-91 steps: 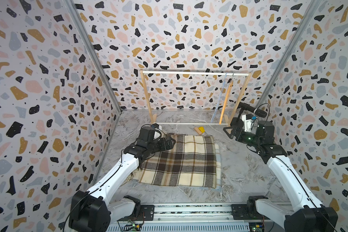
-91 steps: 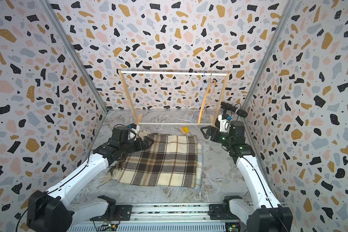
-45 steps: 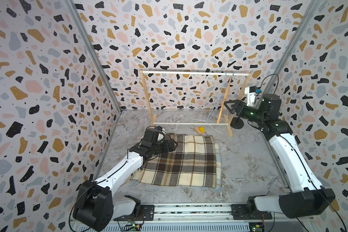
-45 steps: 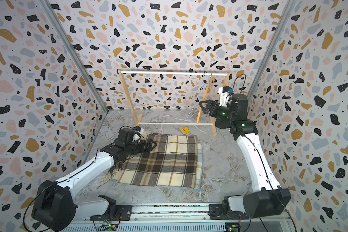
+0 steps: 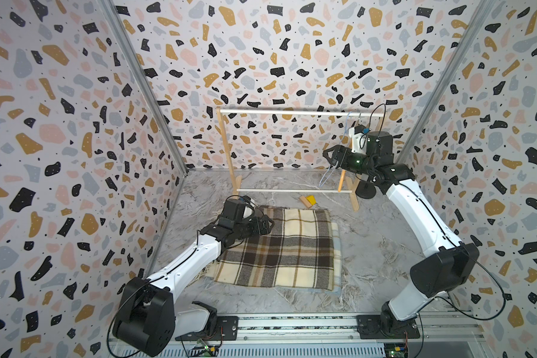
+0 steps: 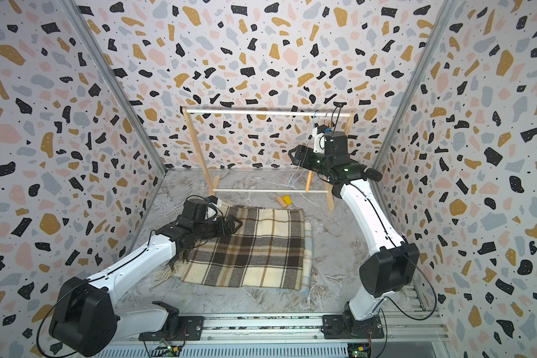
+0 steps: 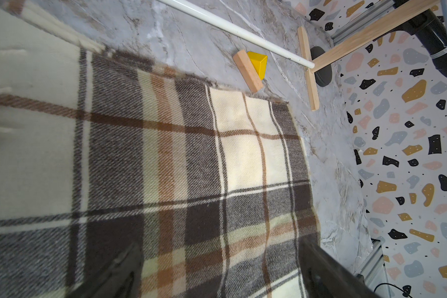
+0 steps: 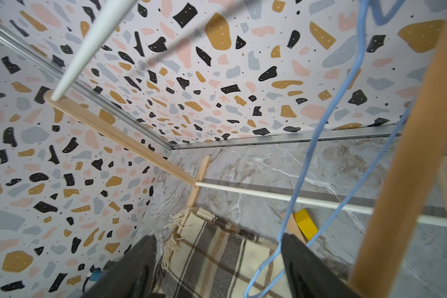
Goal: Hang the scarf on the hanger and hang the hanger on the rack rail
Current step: Pick up the hanger from the clothesline.
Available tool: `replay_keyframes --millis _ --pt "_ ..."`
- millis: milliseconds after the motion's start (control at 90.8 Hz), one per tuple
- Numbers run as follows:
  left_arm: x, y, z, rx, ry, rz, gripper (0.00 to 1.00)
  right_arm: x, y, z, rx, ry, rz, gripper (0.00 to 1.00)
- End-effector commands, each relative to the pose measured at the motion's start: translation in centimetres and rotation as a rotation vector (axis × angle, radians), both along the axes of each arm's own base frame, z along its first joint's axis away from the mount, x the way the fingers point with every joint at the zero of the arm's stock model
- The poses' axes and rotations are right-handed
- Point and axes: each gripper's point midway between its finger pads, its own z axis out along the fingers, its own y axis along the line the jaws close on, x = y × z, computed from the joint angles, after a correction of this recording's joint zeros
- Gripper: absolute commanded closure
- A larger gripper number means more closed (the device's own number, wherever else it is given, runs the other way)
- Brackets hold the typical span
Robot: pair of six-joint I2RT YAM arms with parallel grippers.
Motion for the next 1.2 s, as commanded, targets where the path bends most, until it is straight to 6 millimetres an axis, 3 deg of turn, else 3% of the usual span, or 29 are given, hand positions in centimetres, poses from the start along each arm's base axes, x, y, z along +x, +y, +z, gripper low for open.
replay_keyframes --millis 0,297,440,705,969,1046,1189 --pt "0.1 -0.2 0.3 0.001 -0.034 -0.021 0.03 0.3 -1.2 0.4 -0.081 -0.003 -0.068 0.18" --pt "0.0 -0.1 0.1 0.018 -0.03 -0.029 0.03 1.8 -2.9 -2.7 -0.232 0.034 -0.165 0.17" --pt "0.0 -0.1 0.0 0.021 -0.029 -0.032 0.03 2.1 -2.6 -3.5 -0.264 0.033 -0.151 0.21" --pt "0.1 -0.1 -0.2 0.023 -0.025 -0.032 0.02 2.7 -1.2 -3.4 -0.234 0.003 -0.096 0.52" --pt "0.0 -0.2 0.0 0.019 -0.022 -0.033 0.02 2.6 -0.3 -2.5 -0.24 -0.046 -0.049 0.93" --pt "-0.1 -0.2 0.3 0.019 -0.029 -0.034 0.02 2.3 -0.3 -1.9 -0.242 -0.066 -0.043 1.0" --pt "-0.2 0.0 1.3 0.024 -0.05 -0.034 0.02 1.6 0.4 0.5 -0.244 -0.149 -0.008 1.0"
